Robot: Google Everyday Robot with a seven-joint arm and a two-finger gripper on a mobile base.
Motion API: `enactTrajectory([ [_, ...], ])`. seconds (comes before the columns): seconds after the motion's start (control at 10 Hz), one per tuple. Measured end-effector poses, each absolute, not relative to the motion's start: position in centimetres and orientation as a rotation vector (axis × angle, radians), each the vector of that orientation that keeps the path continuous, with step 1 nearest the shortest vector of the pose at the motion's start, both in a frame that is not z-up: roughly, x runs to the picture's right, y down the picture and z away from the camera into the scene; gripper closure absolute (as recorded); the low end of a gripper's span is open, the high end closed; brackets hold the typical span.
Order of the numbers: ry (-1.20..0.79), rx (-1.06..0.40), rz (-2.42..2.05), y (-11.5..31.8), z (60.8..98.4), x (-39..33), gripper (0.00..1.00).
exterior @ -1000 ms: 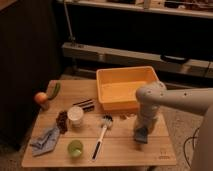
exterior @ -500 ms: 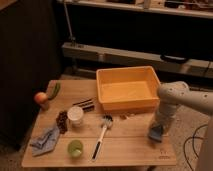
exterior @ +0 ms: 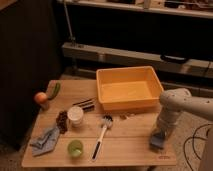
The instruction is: Wipe table surface with sponge
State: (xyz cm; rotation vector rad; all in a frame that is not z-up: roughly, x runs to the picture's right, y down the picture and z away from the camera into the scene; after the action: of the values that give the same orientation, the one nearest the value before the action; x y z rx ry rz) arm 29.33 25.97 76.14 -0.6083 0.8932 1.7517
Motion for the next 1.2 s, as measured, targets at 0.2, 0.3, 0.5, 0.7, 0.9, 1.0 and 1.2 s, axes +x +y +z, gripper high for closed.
enactTrajectory([
  [0.2, 0.909, -0.593, 1.702, 29.2, 75.0, 26.8, 0.86],
  [0.3, 0.916, -0.585, 1.676, 30.5, 74.7, 25.6, 0.86],
  [0.5, 0.924, -0.572, 1.633, 31.6, 75.0, 24.1, 0.86],
  [0.7, 0.956, -0.531, 1.611, 32.3, 74.8, 23.9, 0.86],
  [0.9, 0.961, -0.515, 1.597, 32.8, 75.0, 22.8, 0.86],
  [1.0, 0.964, -0.518, 1.603, 32.8, 74.7, 22.9, 0.86],
  [1.2, 0.967, -0.524, 1.591, 32.8, 74.5, 22.7, 0.86],
])
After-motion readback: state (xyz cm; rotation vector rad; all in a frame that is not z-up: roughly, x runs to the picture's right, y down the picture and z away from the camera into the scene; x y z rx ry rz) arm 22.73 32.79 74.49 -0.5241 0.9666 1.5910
